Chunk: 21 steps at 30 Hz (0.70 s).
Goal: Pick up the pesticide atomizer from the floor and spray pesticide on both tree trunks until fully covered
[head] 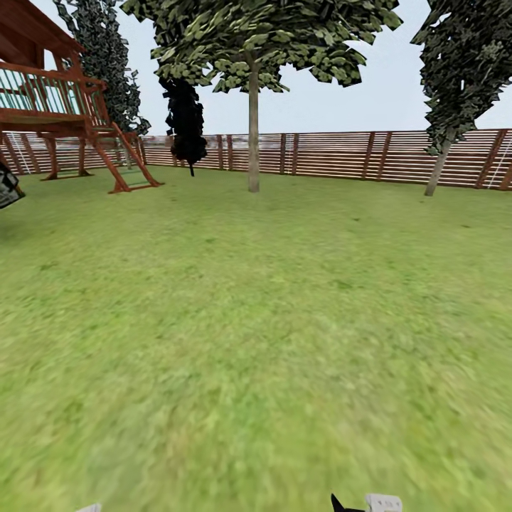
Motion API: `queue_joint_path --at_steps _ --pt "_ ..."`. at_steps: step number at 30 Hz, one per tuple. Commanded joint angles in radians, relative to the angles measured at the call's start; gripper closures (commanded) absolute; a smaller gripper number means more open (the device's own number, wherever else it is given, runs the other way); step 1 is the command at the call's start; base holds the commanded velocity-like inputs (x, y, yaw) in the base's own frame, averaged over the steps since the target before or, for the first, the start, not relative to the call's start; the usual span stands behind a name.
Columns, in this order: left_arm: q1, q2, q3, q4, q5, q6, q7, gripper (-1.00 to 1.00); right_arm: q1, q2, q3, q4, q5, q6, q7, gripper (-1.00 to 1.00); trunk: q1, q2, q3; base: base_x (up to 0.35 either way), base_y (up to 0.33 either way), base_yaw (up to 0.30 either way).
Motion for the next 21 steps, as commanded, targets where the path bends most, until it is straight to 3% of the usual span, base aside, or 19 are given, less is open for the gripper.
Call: queue_joint_path --at_steps 1,21 --pt "-0.001 0.000 0.008 0.001 -0.001 -0.002 -0.005 1.00 -0.001 0.000 -0.009 -0.001 0.004 -0.002 0.007 -1.00 0.000 0.000 -0.001 0.339 0.000 0.000" --pt "-0.001 0.000 0.008 0.001 -0.001 -0.002 -0.005 1.00 -0.001 0.000 -0.009 -0.001 0.004 -0.002 0.007 -1.00 0.000 0.000 -0.001 0.339 0.000 0.000"
